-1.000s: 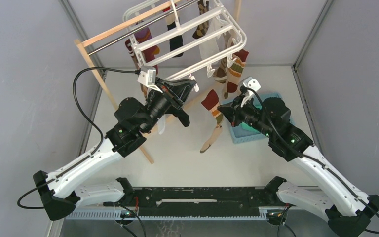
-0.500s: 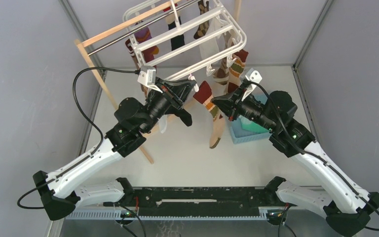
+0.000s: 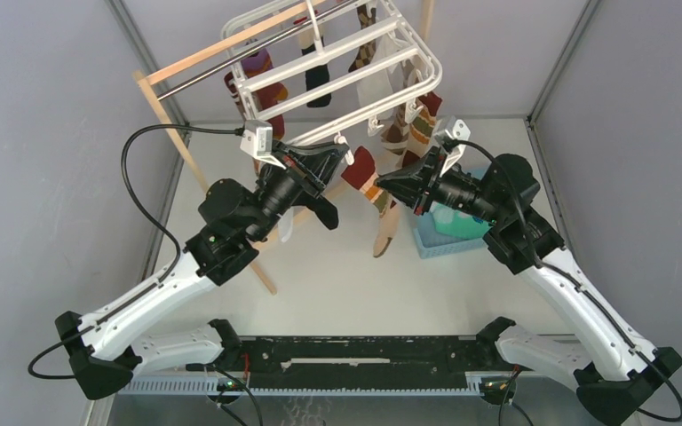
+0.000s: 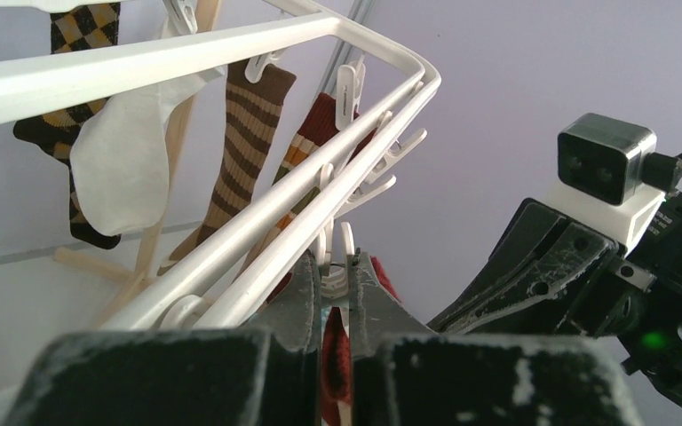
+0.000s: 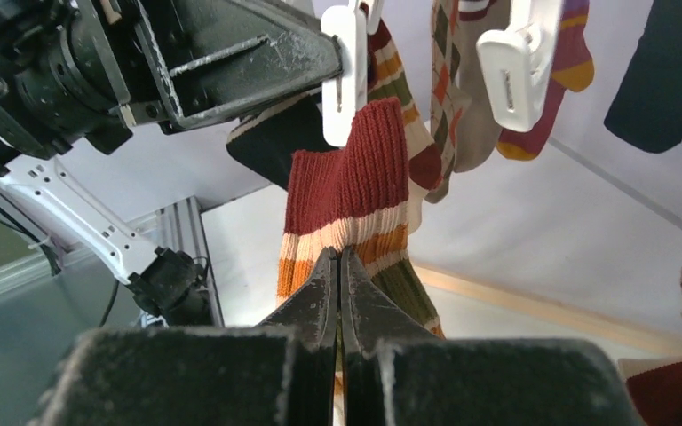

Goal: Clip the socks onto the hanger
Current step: Clamp the sock onto the hanger.

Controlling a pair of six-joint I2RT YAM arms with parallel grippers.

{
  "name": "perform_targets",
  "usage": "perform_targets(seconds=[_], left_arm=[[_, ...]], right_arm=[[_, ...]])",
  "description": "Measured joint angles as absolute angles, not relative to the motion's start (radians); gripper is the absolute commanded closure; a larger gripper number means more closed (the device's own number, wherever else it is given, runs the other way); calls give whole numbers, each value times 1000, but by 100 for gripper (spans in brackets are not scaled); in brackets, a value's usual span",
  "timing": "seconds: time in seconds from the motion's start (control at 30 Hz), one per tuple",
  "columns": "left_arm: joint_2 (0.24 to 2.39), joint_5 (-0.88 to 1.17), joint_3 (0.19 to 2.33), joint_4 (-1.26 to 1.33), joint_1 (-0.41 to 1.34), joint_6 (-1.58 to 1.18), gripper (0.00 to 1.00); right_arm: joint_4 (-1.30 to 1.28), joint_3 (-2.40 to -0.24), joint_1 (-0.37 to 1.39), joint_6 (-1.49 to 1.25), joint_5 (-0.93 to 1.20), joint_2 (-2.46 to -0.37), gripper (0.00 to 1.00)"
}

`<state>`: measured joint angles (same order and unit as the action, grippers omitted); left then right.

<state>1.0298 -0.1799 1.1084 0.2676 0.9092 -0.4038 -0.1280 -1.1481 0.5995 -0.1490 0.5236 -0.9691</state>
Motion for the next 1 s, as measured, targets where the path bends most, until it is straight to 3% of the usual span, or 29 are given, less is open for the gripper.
perform_targets(seconds=[0.33,1.0], left_arm=[[1021,-179,1105,268,909,-404,100],[1013,-180,1094,275,909,-403,100]], right_arm=[[101,-1073,459,-297,771,-1025,100],[223,-1055,446,-351,888,-1062,100]])
